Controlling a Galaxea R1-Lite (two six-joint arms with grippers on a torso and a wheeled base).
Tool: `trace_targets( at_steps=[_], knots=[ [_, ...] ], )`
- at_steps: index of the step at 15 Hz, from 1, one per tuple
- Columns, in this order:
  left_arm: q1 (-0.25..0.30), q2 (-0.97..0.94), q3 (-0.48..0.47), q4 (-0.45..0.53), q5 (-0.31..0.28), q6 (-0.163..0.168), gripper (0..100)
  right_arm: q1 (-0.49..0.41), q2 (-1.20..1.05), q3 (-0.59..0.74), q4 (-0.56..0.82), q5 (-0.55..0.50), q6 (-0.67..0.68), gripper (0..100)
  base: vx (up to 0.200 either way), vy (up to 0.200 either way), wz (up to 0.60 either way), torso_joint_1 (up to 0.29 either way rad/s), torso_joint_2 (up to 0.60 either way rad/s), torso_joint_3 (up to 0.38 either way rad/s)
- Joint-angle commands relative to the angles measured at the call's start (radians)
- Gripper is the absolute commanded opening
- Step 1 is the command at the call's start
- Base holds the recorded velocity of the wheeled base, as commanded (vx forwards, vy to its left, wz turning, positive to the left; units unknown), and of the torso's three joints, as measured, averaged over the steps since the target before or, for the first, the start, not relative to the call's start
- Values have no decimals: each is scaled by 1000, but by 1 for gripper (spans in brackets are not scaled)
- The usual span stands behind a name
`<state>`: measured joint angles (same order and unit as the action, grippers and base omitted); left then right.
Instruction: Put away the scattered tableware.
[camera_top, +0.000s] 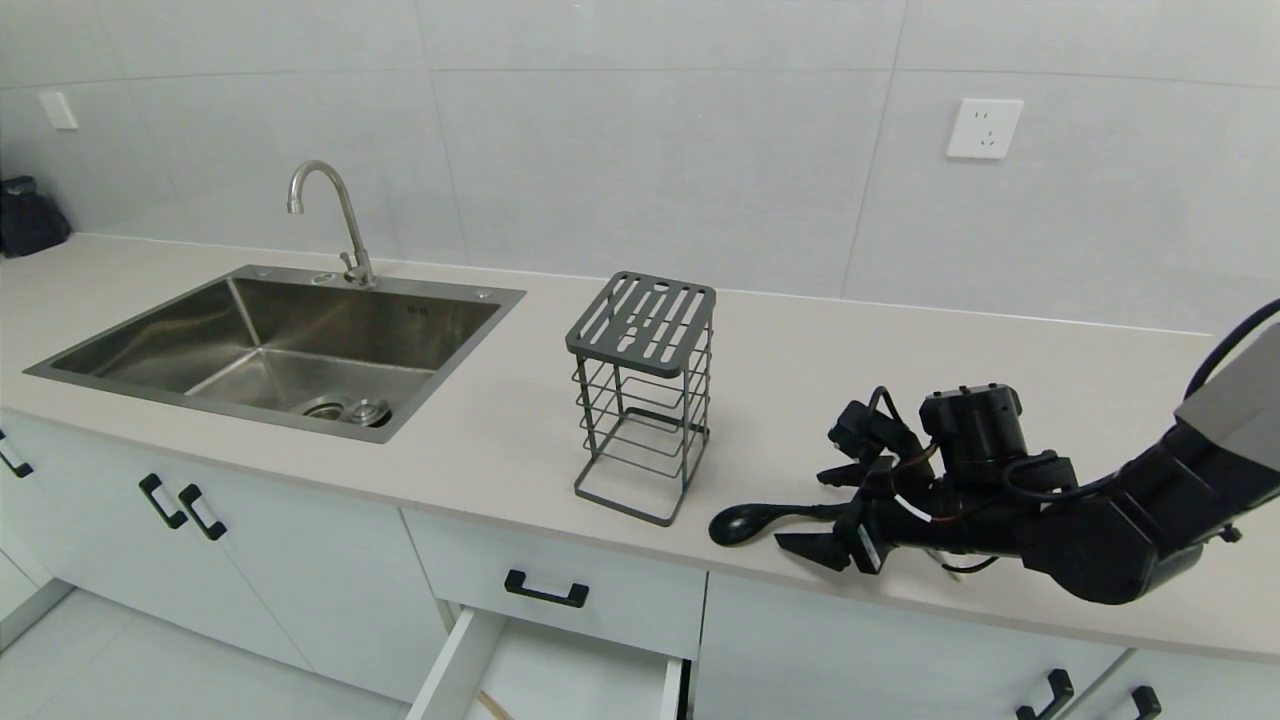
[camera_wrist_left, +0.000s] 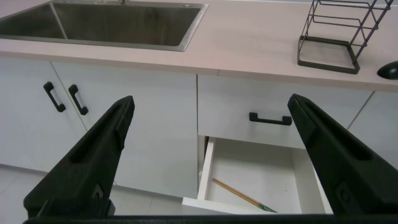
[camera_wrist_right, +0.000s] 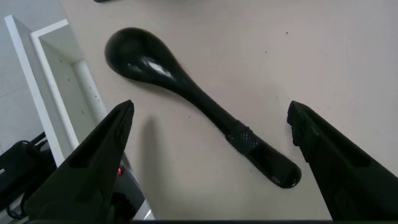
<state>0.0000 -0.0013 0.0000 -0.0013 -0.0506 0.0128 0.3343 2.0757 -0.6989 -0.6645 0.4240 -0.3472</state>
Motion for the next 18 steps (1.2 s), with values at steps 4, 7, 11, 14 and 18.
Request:
trace_targets(
  at_steps=[4, 7, 11, 14, 18],
  knots=[
    [0, 1, 0, 0, 0, 1, 100, -1, 32, -13, -1, 19, -4, 100, 0, 0, 0, 0, 0, 0],
    [0, 1, 0, 0, 0, 0, 100, -1, 58, -34, 3, 21, -35, 100, 0, 0, 0, 0, 0, 0],
    [0, 1, 0, 0, 0, 0, 100, -1, 75, -45, 3, 22, -39, 100, 0, 0, 0, 0, 0, 0],
    [0, 1, 0, 0, 0, 1, 100, -1, 84, -45, 3, 21, -52, 0, 0, 0, 0, 0, 0, 0],
    [0, 1, 0, 0, 0, 1, 100, -1, 86, -40, 2, 15, -65, 0, 0, 0, 0, 0, 0, 0]
  ],
)
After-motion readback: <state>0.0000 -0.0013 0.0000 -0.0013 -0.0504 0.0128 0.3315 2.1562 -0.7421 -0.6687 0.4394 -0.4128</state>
